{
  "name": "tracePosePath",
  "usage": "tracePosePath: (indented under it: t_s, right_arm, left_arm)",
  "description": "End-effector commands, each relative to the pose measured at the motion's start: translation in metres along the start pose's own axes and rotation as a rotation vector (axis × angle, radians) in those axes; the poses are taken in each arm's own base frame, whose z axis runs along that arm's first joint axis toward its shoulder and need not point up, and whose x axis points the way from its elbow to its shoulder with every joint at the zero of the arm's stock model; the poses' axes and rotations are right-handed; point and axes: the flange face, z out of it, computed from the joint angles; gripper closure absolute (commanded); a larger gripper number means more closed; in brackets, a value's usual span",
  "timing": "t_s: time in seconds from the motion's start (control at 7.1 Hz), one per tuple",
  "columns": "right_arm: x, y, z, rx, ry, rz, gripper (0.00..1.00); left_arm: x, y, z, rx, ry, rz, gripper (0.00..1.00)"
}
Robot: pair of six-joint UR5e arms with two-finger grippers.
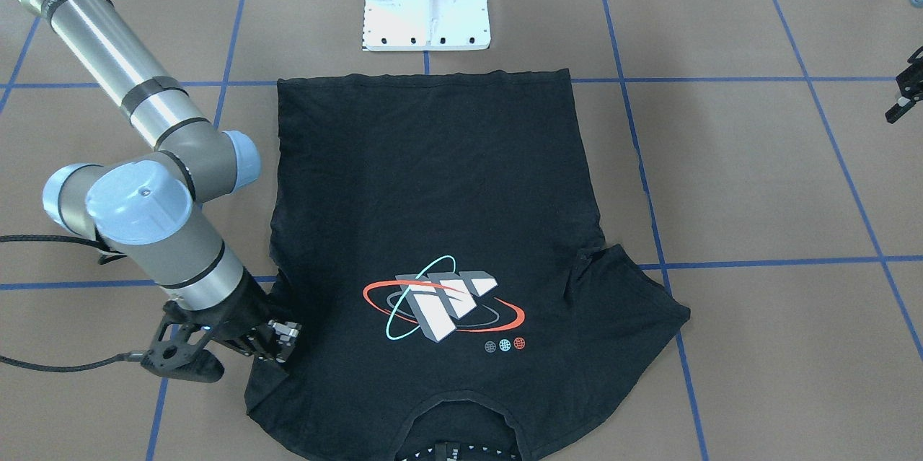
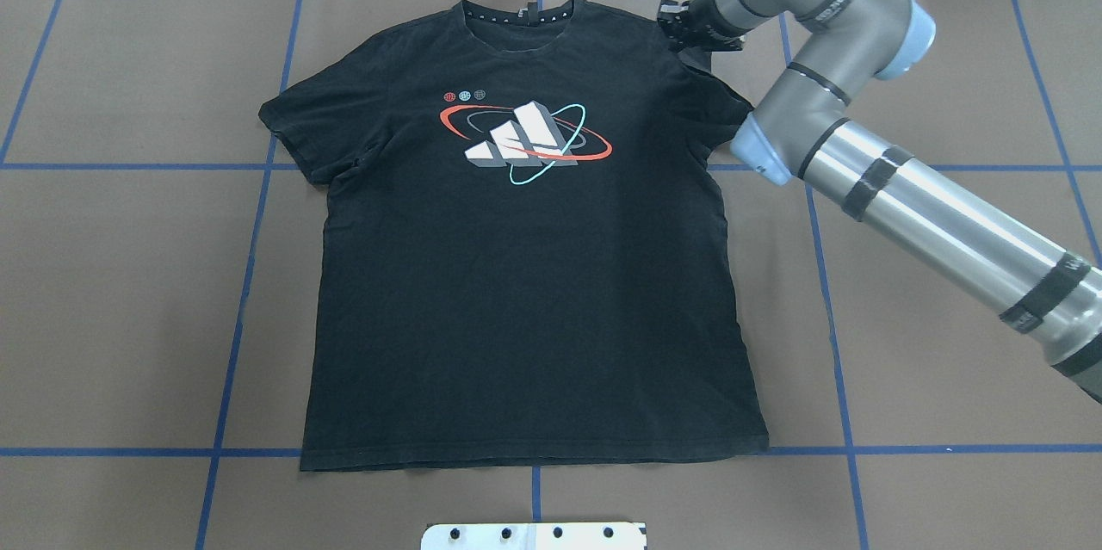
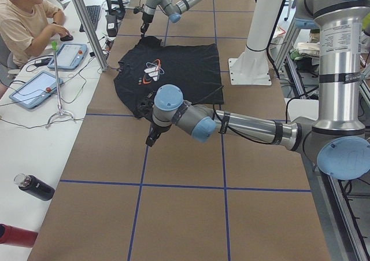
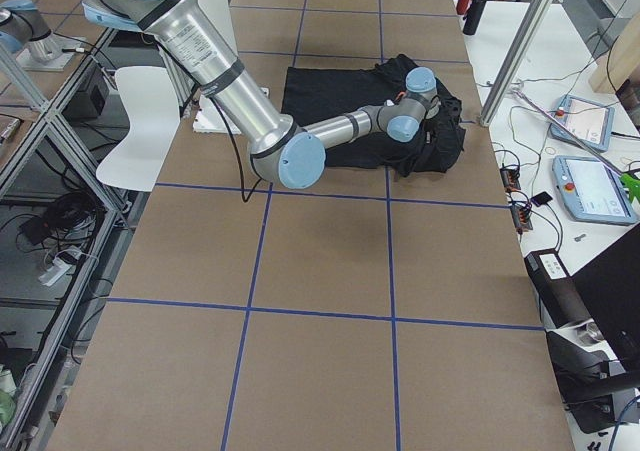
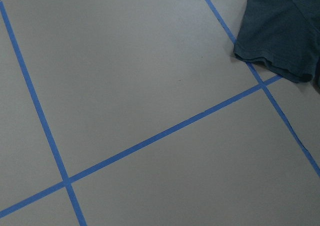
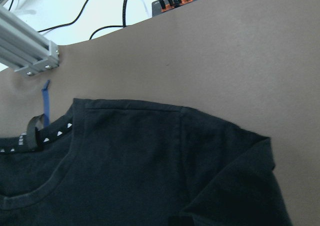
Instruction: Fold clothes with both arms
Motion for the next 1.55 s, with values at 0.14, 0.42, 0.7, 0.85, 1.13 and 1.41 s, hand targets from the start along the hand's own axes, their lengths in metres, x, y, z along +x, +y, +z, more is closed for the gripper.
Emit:
tracePosePath:
  t_s: [0.14,0.42,0.7,0.85,1.13,1.41]
  right_arm:
    - [-0.060,0.043,0.028,0.030,0.008,0.015,1.00]
    - [-0.061,0.056,0.041,0.055,0.030,0.005,1.00]
    - [-0.070,0.055,0.055,0.054,0.058,0.007,0.69]
    - [-0.075,0.057,0.058,0.056,0.062,0.005,0.49]
    - [-0.088,0.057,0.040,0.059,0.018,0.017,0.00]
    - [-0.039,0.081,0.001,-0.009,-0.058,0.008,0.00]
  left_arm:
    - [0.001,0.000,-0.001,0.003,0.000,0.002,0.00]
    - [0.002,-0.001,-0.002,0.005,-0.001,0.004,0.00]
    - [0.005,-0.002,-0.004,0.008,0.000,0.009,0.00]
    - [0.007,-0.008,-0.004,0.013,0.001,-0.001,0.00]
    - [0.048,-0.075,0.012,0.035,0.032,-0.049,0.00]
    - [0.082,-0.143,0.068,0.020,-0.002,-0.088,0.03]
